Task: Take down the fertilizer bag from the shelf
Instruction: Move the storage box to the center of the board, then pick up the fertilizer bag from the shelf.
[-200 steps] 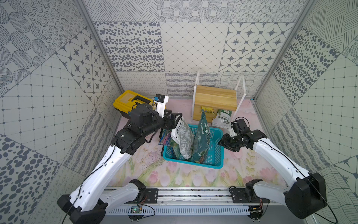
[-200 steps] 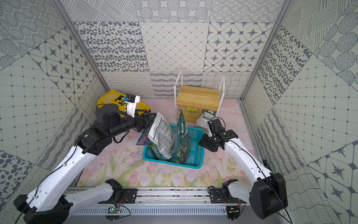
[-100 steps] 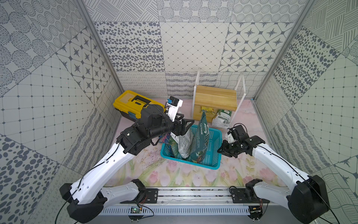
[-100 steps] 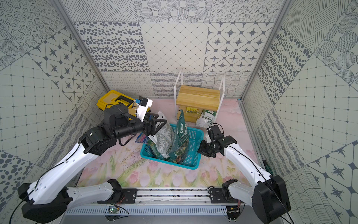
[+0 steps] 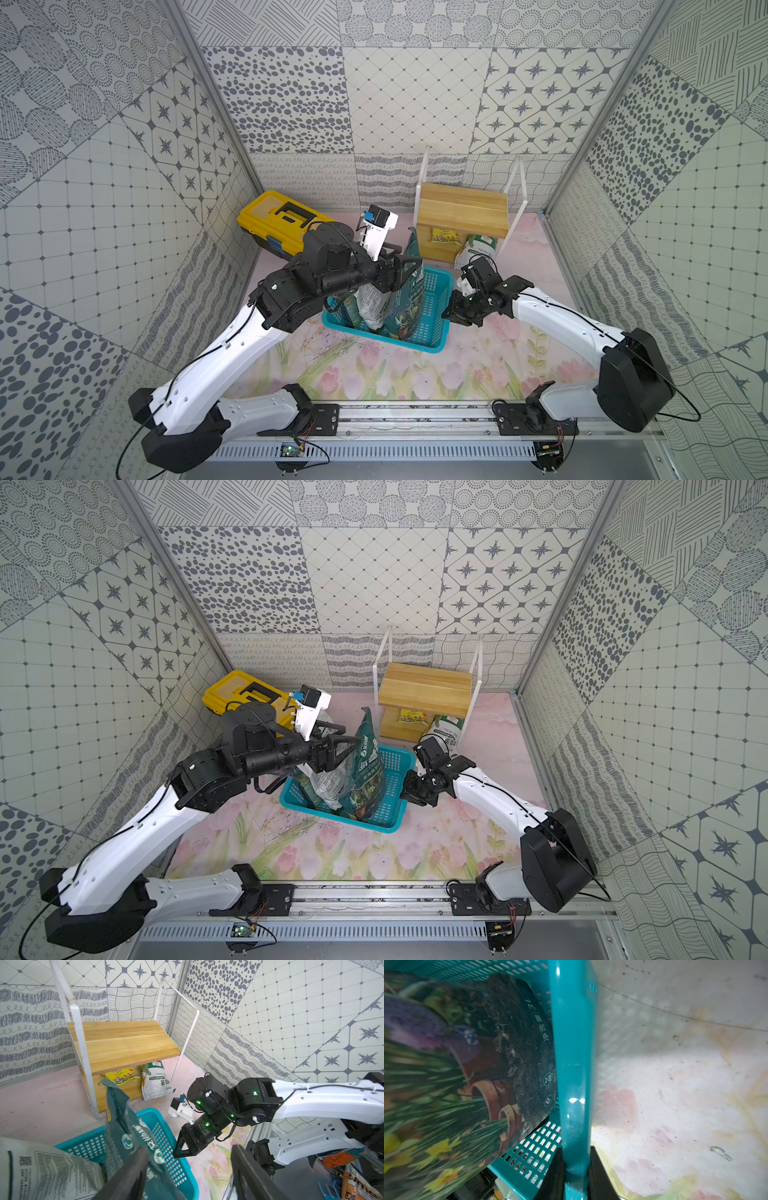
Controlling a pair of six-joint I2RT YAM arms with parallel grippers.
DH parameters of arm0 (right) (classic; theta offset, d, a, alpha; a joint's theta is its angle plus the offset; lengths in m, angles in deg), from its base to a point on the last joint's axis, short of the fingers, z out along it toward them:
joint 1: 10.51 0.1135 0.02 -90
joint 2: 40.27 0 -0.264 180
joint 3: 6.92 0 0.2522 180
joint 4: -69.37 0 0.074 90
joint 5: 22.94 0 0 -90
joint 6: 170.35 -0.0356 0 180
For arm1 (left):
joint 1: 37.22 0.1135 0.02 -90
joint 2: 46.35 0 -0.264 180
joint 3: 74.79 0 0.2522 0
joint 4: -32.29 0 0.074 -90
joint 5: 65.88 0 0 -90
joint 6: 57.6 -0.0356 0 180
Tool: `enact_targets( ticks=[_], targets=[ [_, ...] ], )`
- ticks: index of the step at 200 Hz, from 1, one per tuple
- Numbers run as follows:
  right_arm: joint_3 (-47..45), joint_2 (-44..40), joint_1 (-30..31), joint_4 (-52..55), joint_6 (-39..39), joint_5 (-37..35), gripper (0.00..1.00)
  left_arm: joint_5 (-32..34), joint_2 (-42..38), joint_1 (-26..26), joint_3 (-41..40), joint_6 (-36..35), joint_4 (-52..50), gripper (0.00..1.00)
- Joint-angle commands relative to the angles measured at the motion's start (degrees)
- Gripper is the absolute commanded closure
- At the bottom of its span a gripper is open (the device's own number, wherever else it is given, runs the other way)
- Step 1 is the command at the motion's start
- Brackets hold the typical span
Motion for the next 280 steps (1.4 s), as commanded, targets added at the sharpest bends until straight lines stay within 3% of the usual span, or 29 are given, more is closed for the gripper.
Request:
enact_targets(
  ticks=[1, 26, 55, 98, 123, 147, 191, 239, 251, 280],
  targets=[
    [-1.45, 2.94, 2.41, -10.02, -1.37, 0.31, 0.81, 1.38, 1.90, -3.94, 1.45, -2.60, -1.83, 0.32],
    [-2.38, -0.75, 0.46, -7.89, -0.63, -0.82, 0.62, 6.83, 5.10, -7.45, 3.27, -6.49, -4.65, 0.33],
    [-1.90, -6.38, -4.29, -4.03, 1.80, -1.14, 0.51, 12.98, 7.38, -8.15, 3.98, -9.11, -7.17, 0.34],
    [1.66, -9.52, -14.33, 1.01, 8.40, 0.18, 0.47, 16.59, 8.79, -8.20, 2.39, -10.33, -9.79, 0.37],
    [5.60, -6.76, -18.77, 2.93, 11.98, 1.19, 0.47, 17.55, 9.85, -8.24, 1.10, -10.23, -10.74, 0.50],
    [11.28, -2.70, -21.38, 6.19, 16.59, -1.24, 0.46, 23.17, 11.64, -8.15, 0.79, -10.42, -13.47, 0.57],
    [21.29, 3.82, -19.62, 11.84, 31.64, -17.58, 0.44, 32.96, 13.17, -7.27, 0.26, -9.93, -19.28, 0.66],
    [22.82, 9.63, -8.41, 7.07, 53.82, -35.86, 0.39, 34.96, 12.68, -3.43, -0.99, -7.46, -22.82, 0.69],
    [22.67, 11.69, -6.26, 5.29, 58.88, -39.02, 0.37, 35.11, 12.26, -2.71, -1.27, -7.01, -23.11, 0.69],
    [25.37, 16.37, -6.08, 4.02, 61.80, -39.52, 0.35, 35.50, 10.87, -1.90, -1.89, -6.48, -23.14, 0.69]
  ],
)
